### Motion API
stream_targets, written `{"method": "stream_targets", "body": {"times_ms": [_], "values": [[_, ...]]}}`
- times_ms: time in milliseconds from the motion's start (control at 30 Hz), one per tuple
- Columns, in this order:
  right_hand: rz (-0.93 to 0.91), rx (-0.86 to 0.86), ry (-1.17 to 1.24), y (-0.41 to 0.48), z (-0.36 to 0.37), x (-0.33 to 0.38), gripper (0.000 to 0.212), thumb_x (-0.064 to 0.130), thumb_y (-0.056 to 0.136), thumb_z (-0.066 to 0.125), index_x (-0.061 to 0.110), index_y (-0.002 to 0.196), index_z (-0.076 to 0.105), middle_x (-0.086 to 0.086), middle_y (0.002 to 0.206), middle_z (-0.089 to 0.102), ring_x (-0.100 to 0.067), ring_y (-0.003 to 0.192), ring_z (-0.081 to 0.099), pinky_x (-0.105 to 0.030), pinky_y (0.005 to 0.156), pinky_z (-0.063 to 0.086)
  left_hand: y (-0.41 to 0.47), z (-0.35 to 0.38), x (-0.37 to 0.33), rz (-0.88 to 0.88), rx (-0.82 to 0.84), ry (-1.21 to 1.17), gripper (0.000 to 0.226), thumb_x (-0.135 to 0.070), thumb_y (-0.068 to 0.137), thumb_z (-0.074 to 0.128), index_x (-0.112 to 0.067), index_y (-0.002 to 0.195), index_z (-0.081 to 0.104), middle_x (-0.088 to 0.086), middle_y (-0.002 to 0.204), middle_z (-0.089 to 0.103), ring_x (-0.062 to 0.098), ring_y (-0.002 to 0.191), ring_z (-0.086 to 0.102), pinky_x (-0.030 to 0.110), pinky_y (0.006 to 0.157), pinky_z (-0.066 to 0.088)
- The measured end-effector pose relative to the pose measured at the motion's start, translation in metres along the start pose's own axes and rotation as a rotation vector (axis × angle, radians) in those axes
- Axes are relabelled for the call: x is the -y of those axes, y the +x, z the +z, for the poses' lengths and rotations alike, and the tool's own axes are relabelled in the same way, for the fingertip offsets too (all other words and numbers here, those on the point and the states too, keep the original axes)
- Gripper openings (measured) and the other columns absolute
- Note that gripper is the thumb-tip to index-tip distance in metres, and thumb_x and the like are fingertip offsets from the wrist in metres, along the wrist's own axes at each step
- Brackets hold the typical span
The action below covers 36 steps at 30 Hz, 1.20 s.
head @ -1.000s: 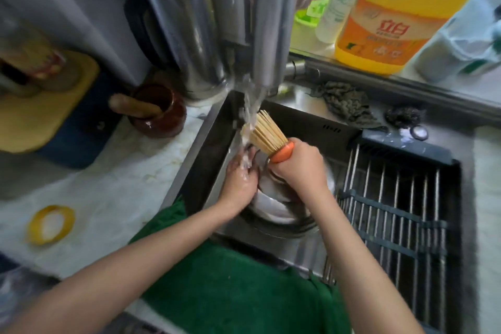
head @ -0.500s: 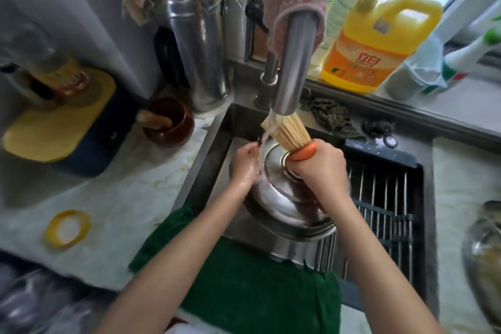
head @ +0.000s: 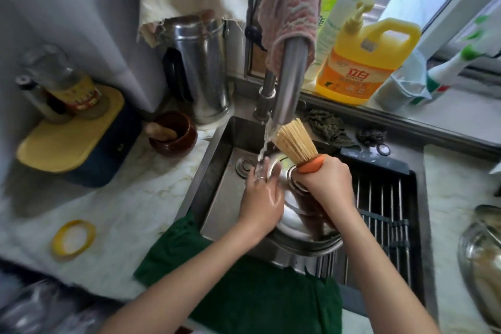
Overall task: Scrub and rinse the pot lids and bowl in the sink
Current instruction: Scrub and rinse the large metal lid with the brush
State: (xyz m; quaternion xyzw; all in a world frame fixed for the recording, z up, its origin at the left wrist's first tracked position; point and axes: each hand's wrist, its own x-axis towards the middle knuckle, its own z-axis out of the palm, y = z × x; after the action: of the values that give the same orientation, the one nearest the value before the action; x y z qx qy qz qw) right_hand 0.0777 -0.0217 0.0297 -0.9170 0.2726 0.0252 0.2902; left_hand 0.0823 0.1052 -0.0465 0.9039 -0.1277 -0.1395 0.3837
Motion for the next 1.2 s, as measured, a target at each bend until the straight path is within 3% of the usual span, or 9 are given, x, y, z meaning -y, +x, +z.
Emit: {"method": "stream_targets", "body": {"times_ms": [100,167,333,433,567,767,900,1033,1200], "values": [[-0.029,0.054,-0.011,-0.013,0.004,0.004,0.021,0.036,0.070,0.072,0.018,0.067,0.062,-0.003,0.069,0.065,-0.025,0.078,0.063,-0.027,0.059,0.041,0.034,-0.013,0.005,-0.094,0.048,-0.100,0.042,-0.040,0.091,0.035,-0.013,0.107,0.063,0.009,0.121,0.061,0.025,0.116,0.053,0.034,0.090,0.042],[-0.026,0.025,-0.018,-0.015,0.006,0.004,0.019,0.034,0.069,0.071,0.017,0.072,0.063,-0.003,0.071,0.065,-0.026,0.079,0.062,-0.029,0.060,0.043,0.052,-0.023,0.015,-0.197,0.071,-0.277,0.049,-0.043,0.087,0.041,-0.001,0.091,0.066,0.018,0.099,0.068,0.027,0.097,0.063,0.028,0.076,0.043],[0.041,-0.010,0.033,-0.013,0.006,-0.003,0.019,0.033,0.067,0.073,0.016,0.073,0.066,-0.001,0.067,0.065,-0.022,0.072,0.062,-0.027,0.055,0.042,-0.015,0.000,-0.002,-0.061,-0.088,-0.129,0.043,-0.026,0.097,0.045,-0.022,0.140,0.046,-0.007,0.153,0.032,0.016,0.141,0.024,0.029,0.115,0.023],[0.036,0.000,0.035,-0.017,0.008,-0.002,0.019,0.033,0.069,0.073,0.017,0.069,0.064,0.004,0.060,0.059,-0.015,0.061,0.056,-0.027,0.052,0.038,0.004,-0.005,0.003,-0.050,-0.052,-0.024,0.045,-0.027,0.098,0.041,-0.027,0.142,0.041,-0.010,0.152,0.033,0.015,0.141,0.022,0.029,0.111,0.024],[0.067,-0.106,0.070,-0.015,0.009,-0.003,0.020,0.034,0.069,0.073,0.018,0.070,0.063,0.004,0.062,0.056,-0.017,0.063,0.051,-0.025,0.058,0.036,0.047,-0.016,0.014,-0.194,0.008,-0.344,0.041,-0.023,0.101,0.039,-0.012,0.140,0.045,0.010,0.141,0.049,0.025,0.131,0.044,0.030,0.105,0.034],[0.179,-0.197,0.183,-0.005,0.012,-0.012,0.024,0.038,0.068,0.074,0.017,0.079,0.068,0.003,0.067,0.059,-0.017,0.067,0.052,-0.025,0.061,0.040,-0.035,-0.001,0.020,0.002,0.101,-0.493,0.055,-0.012,0.100,0.040,-0.018,0.151,0.018,-0.001,0.159,0.013,0.010,0.146,0.009,0.017,0.114,0.011],[0.346,-0.151,0.502,0.005,0.017,-0.019,0.029,0.039,0.064,0.078,0.018,0.085,0.073,-0.001,0.077,0.071,-0.013,0.061,0.064,-0.022,0.052,0.048,-0.041,-0.021,0.039,-0.186,-0.159,-0.579,0.041,-0.005,0.094,0.053,-0.016,0.133,0.045,-0.004,0.129,0.045,0.013,0.124,0.046,0.016,0.098,0.038],[0.540,-0.142,0.856,0.006,0.029,-0.019,0.029,0.033,0.063,0.084,0.017,0.082,0.069,-0.006,0.086,0.069,-0.016,0.064,0.064,-0.017,0.042,0.045,-0.031,-0.034,0.015,-0.366,-0.102,-0.640,0.037,-0.027,0.101,0.040,-0.012,0.135,0.038,-0.005,0.118,0.038,0.009,0.109,0.041,0.024,0.089,0.034],[0.601,-0.108,0.989,-0.011,0.047,-0.020,0.030,0.031,0.070,0.083,0.014,0.087,0.065,-0.009,0.084,0.067,-0.013,0.054,0.057,-0.019,0.043,0.046,-0.011,-0.031,-0.004,-0.377,-0.327,-0.673,0.025,-0.020,0.103,0.031,-0.010,0.085,0.045,-0.003,0.075,0.045,0.011,0.070,0.044,0.028,0.071,0.035]]}}
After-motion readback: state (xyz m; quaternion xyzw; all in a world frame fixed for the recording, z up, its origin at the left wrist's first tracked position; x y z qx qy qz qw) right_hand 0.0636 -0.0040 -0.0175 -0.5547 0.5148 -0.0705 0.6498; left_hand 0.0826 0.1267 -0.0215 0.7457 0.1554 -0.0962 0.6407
